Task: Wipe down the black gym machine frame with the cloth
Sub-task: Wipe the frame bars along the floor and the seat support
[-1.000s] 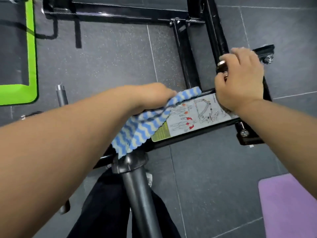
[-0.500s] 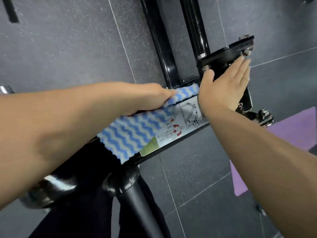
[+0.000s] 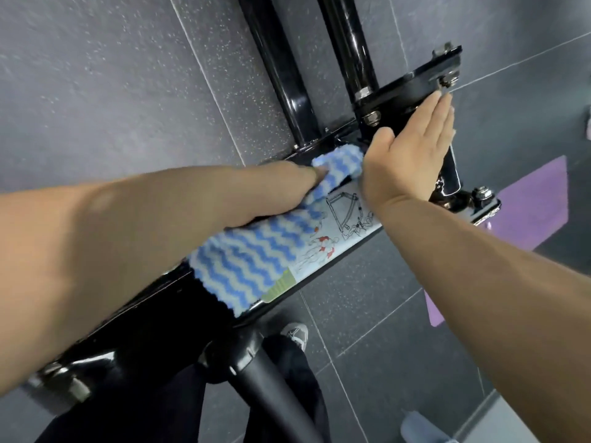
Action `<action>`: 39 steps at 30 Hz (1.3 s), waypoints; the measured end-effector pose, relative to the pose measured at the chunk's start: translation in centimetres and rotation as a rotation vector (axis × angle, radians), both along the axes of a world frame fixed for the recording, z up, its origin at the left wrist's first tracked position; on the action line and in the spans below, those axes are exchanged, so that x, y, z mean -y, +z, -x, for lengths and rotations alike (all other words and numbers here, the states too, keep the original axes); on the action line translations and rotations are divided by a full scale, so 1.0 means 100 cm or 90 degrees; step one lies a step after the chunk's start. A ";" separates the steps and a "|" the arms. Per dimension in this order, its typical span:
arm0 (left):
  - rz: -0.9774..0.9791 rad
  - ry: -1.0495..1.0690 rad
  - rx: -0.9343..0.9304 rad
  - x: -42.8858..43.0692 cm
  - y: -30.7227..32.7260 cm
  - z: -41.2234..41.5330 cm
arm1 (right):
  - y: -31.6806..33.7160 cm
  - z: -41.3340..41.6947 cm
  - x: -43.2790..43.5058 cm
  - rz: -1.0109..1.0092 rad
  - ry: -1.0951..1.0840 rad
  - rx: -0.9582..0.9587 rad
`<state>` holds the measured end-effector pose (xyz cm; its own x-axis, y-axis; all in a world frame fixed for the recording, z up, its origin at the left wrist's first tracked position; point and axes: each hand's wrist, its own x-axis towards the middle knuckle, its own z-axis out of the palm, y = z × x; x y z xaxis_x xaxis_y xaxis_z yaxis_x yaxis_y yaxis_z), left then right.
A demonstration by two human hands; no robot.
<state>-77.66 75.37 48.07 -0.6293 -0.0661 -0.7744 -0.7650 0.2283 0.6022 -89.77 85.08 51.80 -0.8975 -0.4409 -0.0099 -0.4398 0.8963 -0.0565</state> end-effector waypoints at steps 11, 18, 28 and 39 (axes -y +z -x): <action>0.035 -0.131 -0.030 -0.002 -0.096 -0.069 | 0.004 0.000 -0.002 -0.004 0.006 0.026; 0.103 -0.066 -0.093 -0.015 0.030 -0.015 | 0.024 0.006 -0.009 -0.039 0.041 0.127; 0.290 -0.175 -0.205 -0.012 0.024 -0.150 | 0.016 -0.035 -0.015 -0.002 0.173 0.026; 0.421 0.081 -0.082 -0.067 0.025 -0.181 | 0.007 -0.105 0.051 0.067 0.305 0.312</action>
<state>-59.57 82.11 50.53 -0.6702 -0.5788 -0.4644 -0.7413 0.4932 0.4551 -79.30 79.98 52.46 -0.5060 -0.8086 -0.3002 -0.6878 0.5882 -0.4253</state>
